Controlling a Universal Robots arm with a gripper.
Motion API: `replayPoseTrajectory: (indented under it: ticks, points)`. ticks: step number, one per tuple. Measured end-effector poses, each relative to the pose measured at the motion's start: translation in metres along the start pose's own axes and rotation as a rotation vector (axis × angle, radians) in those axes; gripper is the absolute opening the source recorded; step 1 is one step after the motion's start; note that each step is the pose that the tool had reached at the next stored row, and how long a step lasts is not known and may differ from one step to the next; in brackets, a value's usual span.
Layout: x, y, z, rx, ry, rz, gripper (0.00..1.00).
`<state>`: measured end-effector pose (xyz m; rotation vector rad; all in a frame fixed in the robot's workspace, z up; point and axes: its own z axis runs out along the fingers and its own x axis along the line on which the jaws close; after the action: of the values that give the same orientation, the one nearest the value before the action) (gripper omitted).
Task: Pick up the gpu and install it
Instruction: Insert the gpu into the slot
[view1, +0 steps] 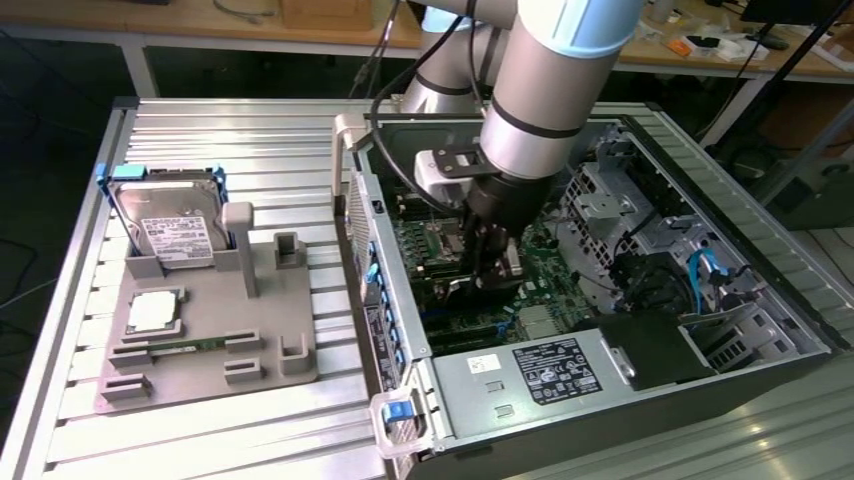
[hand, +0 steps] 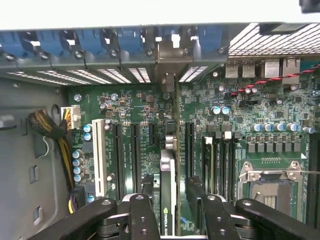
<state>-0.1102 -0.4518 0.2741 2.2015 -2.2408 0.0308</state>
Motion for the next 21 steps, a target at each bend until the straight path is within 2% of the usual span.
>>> replayPoseTrajectory:
  ticks: [12, 19, 21]
  points:
    - [-0.003, -0.0001, -0.0194, -0.0001, 0.0, 0.0, 0.41]
    - [-0.012, 0.0037, -0.0197, 0.0, 0.0, 0.0, 0.39]
    - [-0.013, 0.0043, -0.0197, 0.0, -0.0001, 0.0, 0.26]
